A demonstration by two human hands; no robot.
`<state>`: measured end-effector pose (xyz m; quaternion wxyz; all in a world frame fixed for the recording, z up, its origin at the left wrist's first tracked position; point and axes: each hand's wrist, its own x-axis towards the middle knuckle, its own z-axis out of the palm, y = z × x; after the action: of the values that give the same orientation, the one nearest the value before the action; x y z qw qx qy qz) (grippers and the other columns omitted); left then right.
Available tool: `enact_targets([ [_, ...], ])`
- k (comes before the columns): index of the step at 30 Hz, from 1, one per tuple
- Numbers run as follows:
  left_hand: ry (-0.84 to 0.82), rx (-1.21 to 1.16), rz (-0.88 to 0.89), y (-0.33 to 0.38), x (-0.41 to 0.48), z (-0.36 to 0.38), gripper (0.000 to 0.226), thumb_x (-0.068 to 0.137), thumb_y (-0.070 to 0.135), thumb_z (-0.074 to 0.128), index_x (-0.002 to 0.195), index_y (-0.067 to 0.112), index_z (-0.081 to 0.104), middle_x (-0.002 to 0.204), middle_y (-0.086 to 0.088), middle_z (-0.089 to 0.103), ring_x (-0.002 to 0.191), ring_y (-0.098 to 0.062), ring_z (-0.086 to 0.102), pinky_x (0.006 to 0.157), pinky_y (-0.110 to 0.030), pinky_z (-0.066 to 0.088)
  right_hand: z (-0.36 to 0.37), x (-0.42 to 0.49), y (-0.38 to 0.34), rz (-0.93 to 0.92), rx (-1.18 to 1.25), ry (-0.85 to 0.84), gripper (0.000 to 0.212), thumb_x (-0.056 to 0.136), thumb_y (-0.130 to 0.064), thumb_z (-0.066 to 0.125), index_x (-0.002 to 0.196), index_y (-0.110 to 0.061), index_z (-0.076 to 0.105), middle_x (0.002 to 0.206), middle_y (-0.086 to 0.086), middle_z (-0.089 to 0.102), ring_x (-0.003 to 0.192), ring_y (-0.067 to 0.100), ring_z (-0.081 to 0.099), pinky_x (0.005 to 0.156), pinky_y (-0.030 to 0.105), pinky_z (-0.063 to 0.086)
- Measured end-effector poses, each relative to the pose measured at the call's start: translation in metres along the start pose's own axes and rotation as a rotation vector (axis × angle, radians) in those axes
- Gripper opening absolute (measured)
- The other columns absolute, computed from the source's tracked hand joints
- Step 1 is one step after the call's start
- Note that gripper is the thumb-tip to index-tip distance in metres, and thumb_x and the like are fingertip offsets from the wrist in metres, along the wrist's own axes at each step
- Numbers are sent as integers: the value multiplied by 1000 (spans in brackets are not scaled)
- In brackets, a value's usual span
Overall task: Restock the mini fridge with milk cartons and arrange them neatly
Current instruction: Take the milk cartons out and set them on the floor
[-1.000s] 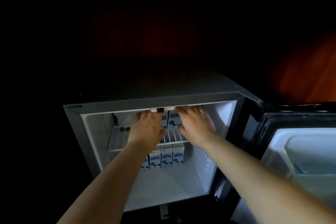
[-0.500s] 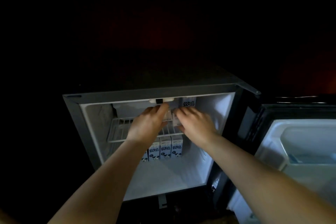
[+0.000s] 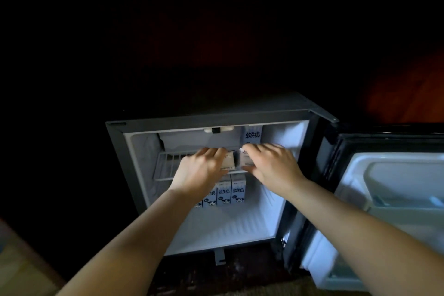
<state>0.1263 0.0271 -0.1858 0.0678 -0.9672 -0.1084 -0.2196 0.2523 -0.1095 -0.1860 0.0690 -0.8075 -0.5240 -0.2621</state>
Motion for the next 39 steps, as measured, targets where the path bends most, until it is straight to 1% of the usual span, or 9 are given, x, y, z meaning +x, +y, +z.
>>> enact_targets([
  [3,-30,-29,-63,6,-2,-15,47,89,40,57,129,16,47,121,-1,60,111,-21,57,74,-36,52,-20,-5,3,-14,-20,42,45,48,-34,91,75,-16,61,58,-4,65,50,20,64,48,22,46],
  [5,-39,-5,-40,9,-5,-26,48,93,43,49,132,16,42,126,0,56,115,-19,52,82,-33,49,-37,-10,4,-31,-38,57,44,49,-36,90,74,-16,61,56,-4,64,48,20,63,47,20,40],
  [9,-93,23,142,27,-14,-44,43,90,38,57,121,9,52,115,-7,62,107,-27,59,80,-36,50,-71,-28,7,-51,-21,-34,38,86,-46,59,111,-18,55,96,-2,69,91,24,65,66,26,35],
  [11,-131,33,168,41,-19,-55,40,92,37,54,122,11,50,118,-5,60,110,-26,57,85,-36,49,-84,-43,11,-19,21,-90,40,91,-51,48,118,-22,48,106,-4,67,100,24,62,72,31,39],
  [18,-200,34,289,118,-29,-89,35,95,40,47,120,16,47,117,-1,59,107,-22,56,86,-35,49,-135,-115,31,49,-19,-249,36,91,-54,48,110,-24,50,97,-5,68,91,22,64,64,29,33],
  [24,-257,-32,481,201,-50,-90,32,97,40,42,116,16,49,111,-2,60,106,-23,55,82,-32,44,-167,-195,54,114,-17,-346,40,88,-55,52,116,-26,52,107,-3,66,100,23,62,72,33,42],
  [28,-338,-15,588,259,-59,-80,34,96,38,44,122,14,46,117,-4,58,109,-24,54,86,-34,43,-173,-254,64,184,-35,-436,31,87,-53,54,103,-27,50,103,-3,66,98,24,62,65,32,37],
  [36,-580,-182,625,360,-95,-35,34,94,30,50,123,14,45,120,-5,56,111,-24,53,83,-36,45,-154,-364,94,443,54,-667,27,85,-44,60,95,-20,53,93,-1,64,93,24,61,68,32,43],
  [39,-675,-251,600,390,-108,-12,34,94,31,51,123,14,45,121,-5,55,113,-24,51,84,-36,43,-138,-401,100,553,117,-731,26,86,-41,60,103,-21,57,91,-1,64,92,23,63,69,30,44],
])
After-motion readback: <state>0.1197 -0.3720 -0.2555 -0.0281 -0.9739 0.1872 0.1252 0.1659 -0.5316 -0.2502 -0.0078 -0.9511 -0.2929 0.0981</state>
